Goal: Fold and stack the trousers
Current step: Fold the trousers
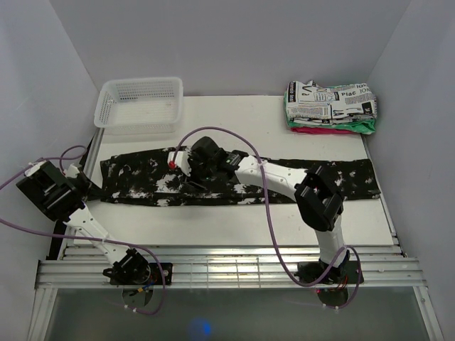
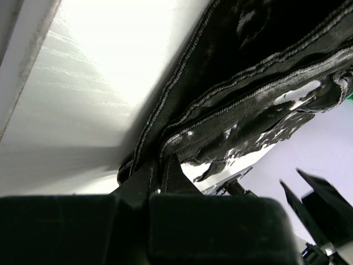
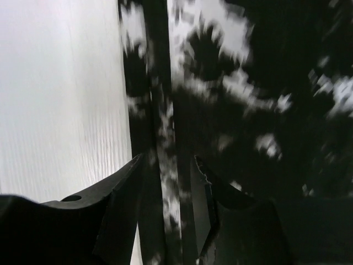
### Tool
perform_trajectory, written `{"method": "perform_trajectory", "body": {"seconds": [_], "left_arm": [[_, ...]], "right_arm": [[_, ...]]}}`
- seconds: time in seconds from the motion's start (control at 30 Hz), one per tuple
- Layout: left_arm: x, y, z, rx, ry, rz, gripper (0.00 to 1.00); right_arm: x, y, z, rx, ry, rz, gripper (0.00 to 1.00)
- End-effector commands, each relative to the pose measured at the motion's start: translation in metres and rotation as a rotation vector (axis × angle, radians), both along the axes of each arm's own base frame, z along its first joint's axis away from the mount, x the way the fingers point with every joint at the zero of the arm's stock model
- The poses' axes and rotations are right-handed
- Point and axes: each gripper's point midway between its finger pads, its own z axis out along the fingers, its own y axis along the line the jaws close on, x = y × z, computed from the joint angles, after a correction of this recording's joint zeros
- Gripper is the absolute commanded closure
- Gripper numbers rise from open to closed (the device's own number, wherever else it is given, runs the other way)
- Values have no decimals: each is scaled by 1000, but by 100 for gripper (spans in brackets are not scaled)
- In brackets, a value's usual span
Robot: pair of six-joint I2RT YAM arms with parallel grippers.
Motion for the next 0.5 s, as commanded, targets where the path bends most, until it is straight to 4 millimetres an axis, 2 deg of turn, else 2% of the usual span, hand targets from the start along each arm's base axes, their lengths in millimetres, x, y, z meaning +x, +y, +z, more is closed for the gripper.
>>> {"method": "perform_trajectory", "body": {"seconds": [0.0, 0.17, 0.37, 0.47], "left_arm": [[15, 36, -28, 205, -48, -51, 100], [15, 35, -30, 203, -48, -56, 100], [15, 34, -30, 207, -55, -68, 100], [15, 36, -30, 214, -56, -72, 100]], "right_arm": [[-31, -55, -59, -246, 152, 129, 56], [-32, -79, -85, -363, 176, 127, 66], [-6, -102, -107, -452, 97, 44, 67], [6, -104, -112, -466, 47, 29, 67]]}}
